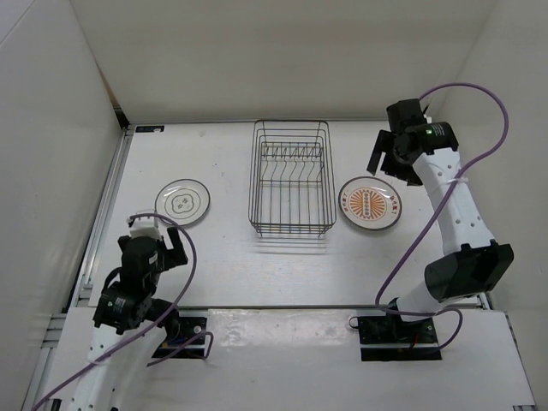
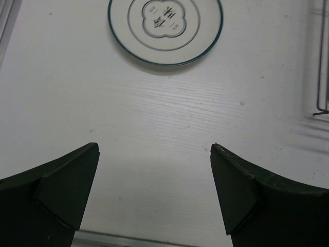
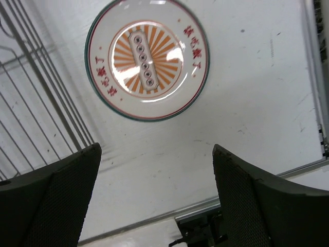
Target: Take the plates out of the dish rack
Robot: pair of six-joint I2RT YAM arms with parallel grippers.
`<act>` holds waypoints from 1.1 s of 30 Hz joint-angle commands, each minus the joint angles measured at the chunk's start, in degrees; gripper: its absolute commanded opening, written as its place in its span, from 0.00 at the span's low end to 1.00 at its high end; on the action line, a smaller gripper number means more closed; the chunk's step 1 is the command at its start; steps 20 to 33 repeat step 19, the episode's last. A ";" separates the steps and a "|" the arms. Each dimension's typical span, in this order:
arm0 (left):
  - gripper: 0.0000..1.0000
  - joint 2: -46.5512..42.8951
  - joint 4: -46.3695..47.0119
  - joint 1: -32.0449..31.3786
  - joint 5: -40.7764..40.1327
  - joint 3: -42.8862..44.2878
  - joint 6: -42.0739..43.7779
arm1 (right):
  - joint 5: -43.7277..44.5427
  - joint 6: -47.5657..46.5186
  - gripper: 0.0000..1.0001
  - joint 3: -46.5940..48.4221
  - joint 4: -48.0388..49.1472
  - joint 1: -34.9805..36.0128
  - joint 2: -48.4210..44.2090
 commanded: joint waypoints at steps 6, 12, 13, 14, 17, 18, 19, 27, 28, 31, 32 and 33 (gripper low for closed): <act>1.00 14.23 -10.21 0.04 -1.74 11.39 -1.63 | 6.18 0.29 0.90 9.01 -1.65 -5.33 2.51; 1.00 20.30 -14.25 -0.05 0.89 15.09 -0.67 | 0.30 2.30 0.90 6.72 0.20 -6.12 1.55; 1.00 21.18 -14.70 0.04 0.81 15.54 -0.49 | -0.67 2.48 0.90 6.37 0.46 -5.95 1.46; 1.00 21.62 -14.96 0.04 0.81 15.89 -0.31 | -2.94 3.00 0.90 6.11 0.38 -5.68 1.55; 1.00 21.63 -15.15 0.04 1.07 15.89 1.00 | -5.33 5.89 0.90 6.54 -0.67 -5.77 2.25; 1.00 21.46 -15.14 -0.05 1.07 15.72 1.53 | -5.08 6.17 0.90 6.55 -0.85 -5.59 2.08; 1.00 21.19 -14.88 0.04 1.16 15.80 2.06 | -4.46 6.35 0.90 6.29 -0.51 -5.51 1.73; 1.00 21.19 -14.88 0.04 1.16 15.80 2.06 | -4.46 6.35 0.90 6.29 -0.51 -5.51 1.73; 1.00 21.19 -14.88 0.04 1.16 15.80 2.06 | -4.46 6.35 0.90 6.29 -0.51 -5.51 1.73; 1.00 21.19 -14.88 0.04 1.16 15.80 2.06 | -4.46 6.35 0.90 6.29 -0.51 -5.51 1.73; 1.00 21.19 -14.88 0.04 1.16 15.80 2.06 | -4.46 6.35 0.90 6.29 -0.51 -5.51 1.73; 1.00 21.19 -14.88 0.04 1.16 15.80 2.06 | -4.46 6.35 0.90 6.29 -0.51 -5.51 1.73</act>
